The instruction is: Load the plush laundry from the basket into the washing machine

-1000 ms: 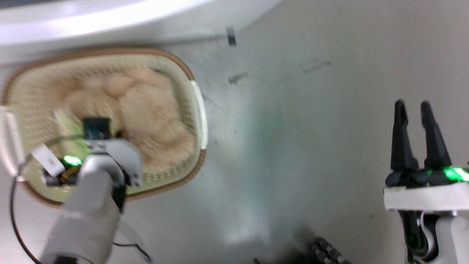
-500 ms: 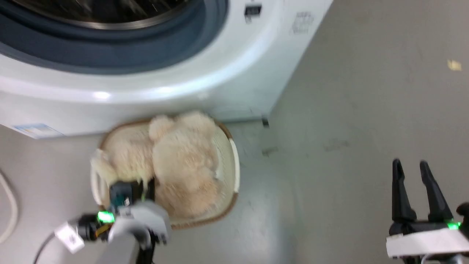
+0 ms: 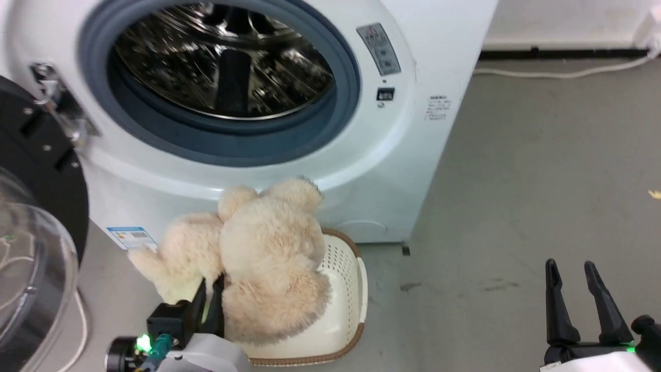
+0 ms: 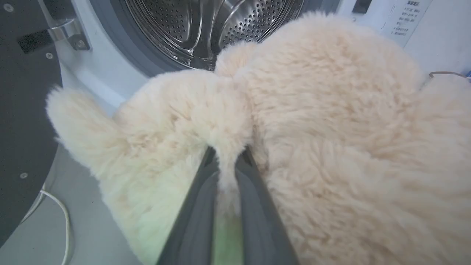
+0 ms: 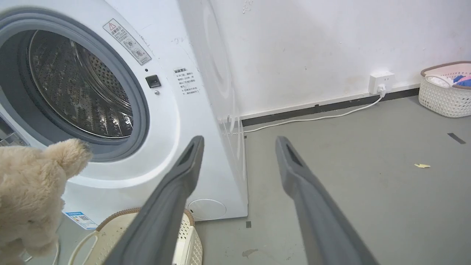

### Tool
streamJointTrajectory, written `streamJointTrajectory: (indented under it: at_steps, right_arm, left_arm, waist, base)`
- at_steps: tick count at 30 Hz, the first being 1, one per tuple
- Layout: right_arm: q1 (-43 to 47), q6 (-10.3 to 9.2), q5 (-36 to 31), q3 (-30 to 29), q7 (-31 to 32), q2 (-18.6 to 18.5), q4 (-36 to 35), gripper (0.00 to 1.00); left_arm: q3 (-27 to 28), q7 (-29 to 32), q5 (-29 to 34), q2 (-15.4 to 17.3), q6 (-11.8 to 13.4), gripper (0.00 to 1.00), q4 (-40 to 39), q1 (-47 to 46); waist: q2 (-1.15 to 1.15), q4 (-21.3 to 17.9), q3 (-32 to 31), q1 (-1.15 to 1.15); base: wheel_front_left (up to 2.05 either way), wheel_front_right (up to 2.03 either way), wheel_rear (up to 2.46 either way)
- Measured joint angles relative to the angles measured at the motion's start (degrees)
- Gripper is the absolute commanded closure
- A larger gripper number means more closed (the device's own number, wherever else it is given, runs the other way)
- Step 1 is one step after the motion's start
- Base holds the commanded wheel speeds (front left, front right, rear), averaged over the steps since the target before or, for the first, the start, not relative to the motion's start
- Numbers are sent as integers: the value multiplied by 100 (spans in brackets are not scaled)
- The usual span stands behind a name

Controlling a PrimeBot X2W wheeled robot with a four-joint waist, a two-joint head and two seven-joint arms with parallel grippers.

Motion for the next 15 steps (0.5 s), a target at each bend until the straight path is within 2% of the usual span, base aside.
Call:
streamJointTrajectory:
  at_steps: [4, 8, 15]
  right_arm:
    - [40, 0, -38, 42, 0, 9, -21, 0]
    - [32, 0, -35, 136, -1, 15, -93, 0]
    - [-212, 0, 0, 236, 0, 16, -190, 0]
  left_arm:
    - [170, 0, 129, -1, -65, 100, -645, 32]
    - [304, -2, 382, 163, -153, 100, -1170, 17]
    - [380, 108, 503, 409, -290, 100, -1166, -840]
  waist:
    - [0, 57, -112, 0]
    - [0, -8, -3, 1]
    - [0, -123, 532, 2]
  base:
    - [0, 0, 0]
    - [0, 0, 0]
    - [0, 0, 0]
